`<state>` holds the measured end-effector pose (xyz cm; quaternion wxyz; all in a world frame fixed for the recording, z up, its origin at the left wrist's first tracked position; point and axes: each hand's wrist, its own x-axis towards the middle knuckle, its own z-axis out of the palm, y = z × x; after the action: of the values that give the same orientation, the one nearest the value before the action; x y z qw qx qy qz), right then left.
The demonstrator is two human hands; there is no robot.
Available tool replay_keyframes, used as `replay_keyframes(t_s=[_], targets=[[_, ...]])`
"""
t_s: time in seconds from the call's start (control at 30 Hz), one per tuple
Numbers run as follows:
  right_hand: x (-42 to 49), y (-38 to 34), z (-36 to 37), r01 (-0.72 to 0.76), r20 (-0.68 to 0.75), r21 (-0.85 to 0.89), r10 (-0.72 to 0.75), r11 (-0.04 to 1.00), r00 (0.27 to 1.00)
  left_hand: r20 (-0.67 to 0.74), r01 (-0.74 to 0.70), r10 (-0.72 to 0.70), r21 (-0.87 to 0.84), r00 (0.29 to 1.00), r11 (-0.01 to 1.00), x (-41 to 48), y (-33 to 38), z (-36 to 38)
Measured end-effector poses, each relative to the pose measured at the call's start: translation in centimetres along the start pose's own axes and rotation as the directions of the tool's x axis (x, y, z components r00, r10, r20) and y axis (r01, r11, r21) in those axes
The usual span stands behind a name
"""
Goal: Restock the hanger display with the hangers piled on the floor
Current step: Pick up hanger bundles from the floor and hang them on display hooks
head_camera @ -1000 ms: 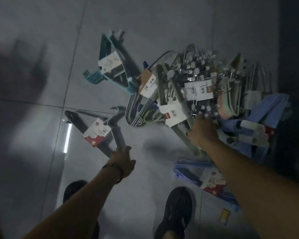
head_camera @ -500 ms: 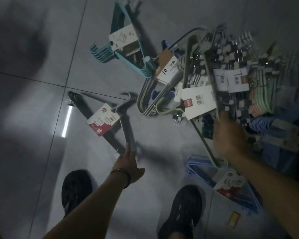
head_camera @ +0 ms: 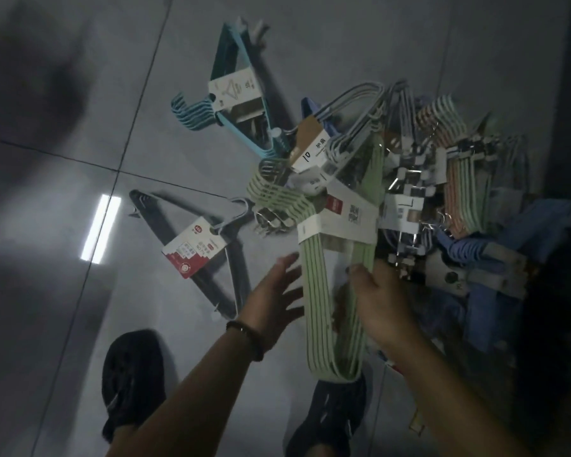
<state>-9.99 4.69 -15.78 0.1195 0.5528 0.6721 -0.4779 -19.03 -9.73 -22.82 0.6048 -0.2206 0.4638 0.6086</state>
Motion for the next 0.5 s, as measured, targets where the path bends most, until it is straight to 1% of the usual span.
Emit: replay_keyframes(t_s=[0.07, 0.1, 0.13, 0.2, 0.27, 0.3, 0.33, 0.37, 0.4, 0.43, 0.5], targets=[[-1.3, 0.9, 0.2, -0.024, -0.007, 0.027, 0.024, 0.999, 1.0, 0.028, -0.066, 0.071, -0.143, 0.997, 0.988, 0.1, 2.2, 2.2], [-2.1, 1.3, 0.2, -0.037, -0.024, 0.024, 0.038, 0.999, 0.999, 0.024, -0.097, 0.103, -0.187, 0.994, 0.978, 0.0, 3.0, 3.0], [-2.7, 1.9, 0.1, -0.05, -0.04, 0.009, 0.051, 0.999, 0.998, 0.02, -0.126, 0.133, -0.21, 0.991, 0.97, 0.0, 3.4, 3.6], [-3.6, 2.8, -0.2, -0.039, -0.089, -0.045, 0.035, 0.998, 0.995, -0.056, -0.189, 0.181, -0.225, 0.982, 0.956, 0.2, 3.2, 3.6], [-3.9, 3.8, -1.1, -0.039, -0.123, -0.09, 0.028, 0.995, 0.992, -0.132, -0.196, 0.167, -0.247, 0.977, 0.949, 0.4, 2.9, 2.8], [-4.0, 4.2, -1.7, -0.036, -0.129, -0.117, 0.02, 0.993, 0.991, -0.136, -0.18, 0.148, -0.27, 0.98, 0.946, 0.5, 2.9, 2.3], [-4.1, 5.0, -2.4, -0.066, -0.126, -0.122, 0.051, 0.99, 0.991, -0.127, -0.152, 0.121, -0.28, 0.985, 0.948, 0.6, 2.9, 1.9], [-4.4, 5.5, -3.1, -0.096, -0.133, -0.119, 0.08, 0.988, 0.988, -0.115, -0.112, 0.084, -0.266, 0.99, 0.957, 0.5, 3.0, 1.7], [-4.7, 6.1, -3.9, -0.128, -0.14, -0.133, 0.109, 0.983, 0.984, -0.107, -0.068, 0.046, -0.213, 0.993, 0.975, 0.4, 2.9, 1.6], [-5.0, 6.6, -4.7, -0.151, -0.14, -0.149, 0.13, 0.977, 0.982, -0.087, -0.016, 0.005, -0.126, 0.996, 0.992, 0.2, 2.7, 1.9], [-5.8, 7.2, -6.3, -0.174, -0.128, -0.1, 0.161, 0.98, 0.979, -0.022, 0.09, -0.09, 0.033, 0.996, 0.995, -0.1, 2.0, 2.9]])
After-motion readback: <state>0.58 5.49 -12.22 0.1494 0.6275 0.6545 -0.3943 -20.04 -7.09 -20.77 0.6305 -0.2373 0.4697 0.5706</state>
